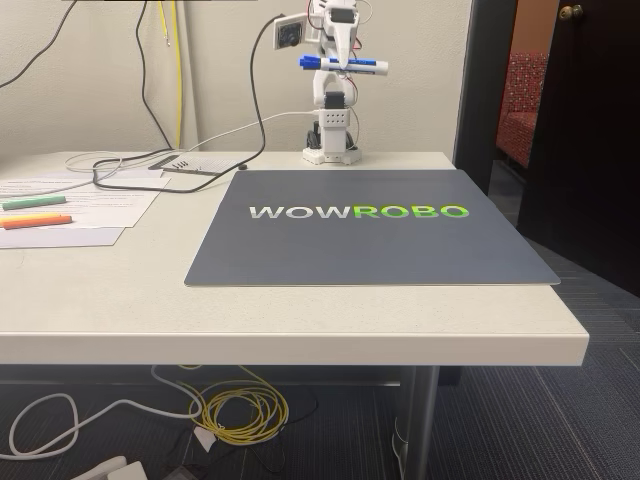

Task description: Pick up the blue marker.

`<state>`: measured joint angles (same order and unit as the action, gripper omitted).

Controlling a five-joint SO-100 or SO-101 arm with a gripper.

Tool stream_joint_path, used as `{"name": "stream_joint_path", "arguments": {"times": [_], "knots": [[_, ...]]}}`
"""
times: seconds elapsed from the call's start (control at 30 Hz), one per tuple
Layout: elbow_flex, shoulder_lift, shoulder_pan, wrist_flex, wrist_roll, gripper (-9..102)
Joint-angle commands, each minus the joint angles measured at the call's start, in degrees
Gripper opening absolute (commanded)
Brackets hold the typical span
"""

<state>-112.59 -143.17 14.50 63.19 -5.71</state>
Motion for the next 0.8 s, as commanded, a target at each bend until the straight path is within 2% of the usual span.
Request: {"name": "stream_joint_path", "arguments": {"times": [0.0, 0.77], "knots": [[-1.2, -1.5, -0.4, -3.3, -1.1, 5], [-3.4, -2.0, -3.6, -3.9, -0.5, 5]]}}
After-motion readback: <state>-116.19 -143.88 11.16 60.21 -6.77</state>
